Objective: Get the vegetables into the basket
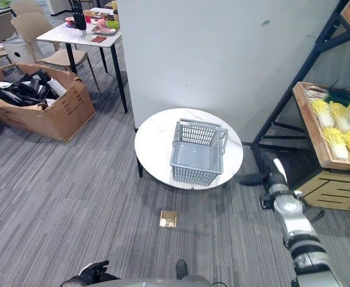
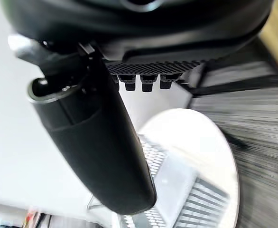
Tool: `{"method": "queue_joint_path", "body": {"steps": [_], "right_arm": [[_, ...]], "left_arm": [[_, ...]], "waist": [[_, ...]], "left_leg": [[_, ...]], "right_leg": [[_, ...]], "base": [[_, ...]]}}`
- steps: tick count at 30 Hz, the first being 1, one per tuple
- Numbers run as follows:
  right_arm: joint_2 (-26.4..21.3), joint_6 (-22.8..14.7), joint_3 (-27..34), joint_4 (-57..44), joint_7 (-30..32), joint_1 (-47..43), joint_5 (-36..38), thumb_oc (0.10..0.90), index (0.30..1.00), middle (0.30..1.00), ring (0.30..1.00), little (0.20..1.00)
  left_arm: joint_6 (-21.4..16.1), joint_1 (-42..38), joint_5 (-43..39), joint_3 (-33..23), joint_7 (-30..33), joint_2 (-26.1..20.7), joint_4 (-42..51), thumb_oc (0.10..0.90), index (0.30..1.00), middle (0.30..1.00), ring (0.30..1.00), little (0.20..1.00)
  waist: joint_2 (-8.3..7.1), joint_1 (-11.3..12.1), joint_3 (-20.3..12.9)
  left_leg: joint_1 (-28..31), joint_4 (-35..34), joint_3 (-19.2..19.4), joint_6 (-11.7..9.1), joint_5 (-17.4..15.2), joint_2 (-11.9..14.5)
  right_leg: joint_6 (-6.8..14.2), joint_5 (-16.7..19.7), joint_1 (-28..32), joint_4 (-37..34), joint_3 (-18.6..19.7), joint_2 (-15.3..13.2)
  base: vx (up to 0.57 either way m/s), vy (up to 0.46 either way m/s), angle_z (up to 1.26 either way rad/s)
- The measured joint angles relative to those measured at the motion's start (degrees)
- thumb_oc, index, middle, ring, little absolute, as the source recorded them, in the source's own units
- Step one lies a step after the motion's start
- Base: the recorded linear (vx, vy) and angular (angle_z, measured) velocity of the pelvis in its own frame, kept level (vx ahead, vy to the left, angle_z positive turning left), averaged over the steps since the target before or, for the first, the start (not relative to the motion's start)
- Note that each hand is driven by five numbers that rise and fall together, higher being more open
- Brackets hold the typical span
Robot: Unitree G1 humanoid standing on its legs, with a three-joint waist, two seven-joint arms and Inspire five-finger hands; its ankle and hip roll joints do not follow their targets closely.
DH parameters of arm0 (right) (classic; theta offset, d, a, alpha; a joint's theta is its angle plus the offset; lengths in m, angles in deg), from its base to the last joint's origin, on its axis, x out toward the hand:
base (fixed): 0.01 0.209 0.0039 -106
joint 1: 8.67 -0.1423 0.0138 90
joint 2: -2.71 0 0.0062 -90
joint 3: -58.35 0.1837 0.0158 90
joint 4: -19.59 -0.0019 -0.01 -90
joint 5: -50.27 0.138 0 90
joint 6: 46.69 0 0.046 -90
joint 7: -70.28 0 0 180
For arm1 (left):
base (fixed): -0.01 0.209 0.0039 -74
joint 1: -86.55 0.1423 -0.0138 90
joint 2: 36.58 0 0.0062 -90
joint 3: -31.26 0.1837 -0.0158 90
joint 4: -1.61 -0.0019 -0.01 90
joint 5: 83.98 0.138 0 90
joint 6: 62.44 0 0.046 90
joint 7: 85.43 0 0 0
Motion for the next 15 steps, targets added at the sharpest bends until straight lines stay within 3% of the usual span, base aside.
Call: {"method": "queue_joint_path", "body": {"steps": [2,9,11,13,15], "right_arm": [[0.47,-2.70,0.01,-0.43,0.68,-2.47,-2.13,0.900,1.000,1.000,1.000,1.000],[-3.51,-1.82,-14.65,1.81,0.79,-18.73,-5.50,0.900,1.000,1.000,1.000,1.000],[-4.85,-1.79,-15.54,3.24,0.35,-23.56,-6.47,0.900,1.000,1.000,1.000,1.000],[-5.32,-1.68,-16.86,6.25,0.49,-30.39,-6.57,0.900,1.000,1.000,1.000,1.000],[-5.36,-1.94,-23.54,14.98,0.53,-43.80,-6.53,0.900,1.000,1.000,1.000,1.000]], "left_arm": [[-0.04,0.15,-0.02,-0.30,0.08,-0.21,-0.13,0.900,1.000,1.000,1.000,1.000],[-0.69,-2.03,-0.76,0.56,0.20,-0.94,0.74,0.900,1.000,1.000,1.000,1.000],[-0.69,-3.11,-1.70,0.63,0.18,-0.87,1.03,0.900,1.000,1.000,1.000,1.000],[-1.18,-3.31,-4.06,0.53,0.16,-0.96,1.36,0.900,1.000,1.000,1.000,1.000],[-1.83,-4.85,-4.70,0.50,0.18,-0.91,1.34,0.900,1.000,1.000,1.000,1.000]], "waist": [[-0.61,0.52,-0.15],[-1.53,2.33,2.53],[-1.57,2.62,3.60],[-1.54,4.25,4.90],[-1.14,4.69,7.55]], "left_leg": [[-0.14,0.02,-0.52,-0.08,0.13,0.21],[-5.03,0.33,-2.90,-0.48,1.63,0.16],[-7.02,0.35,-3.99,-0.57,2.48,0.03],[-8.37,0.35,-5.24,-0.92,2.87,0.56],[-9.87,0.37,-6.03,-1.21,3.13,0.54]], "right_leg": [[-0.46,0.34,0.19,0.01,-0.43,0.18],[-0.41,0.74,-3.50,0.02,-2.93,-0.36],[-0.70,1.29,-5.34,0.04,-3.80,-0.45],[-0.77,1.34,-5.94,0.04,-4.92,-0.15],[-0.25,0.87,-7.05,0.01,-5.50,-0.23]], "base": [[-0.03,-0.023,0.11],[-0.10,-0.036,0.19],[-0.03,-0.017,0.32],[-0.04,-0.025,0.27],[-0.05,-0.026,0.20]]}}
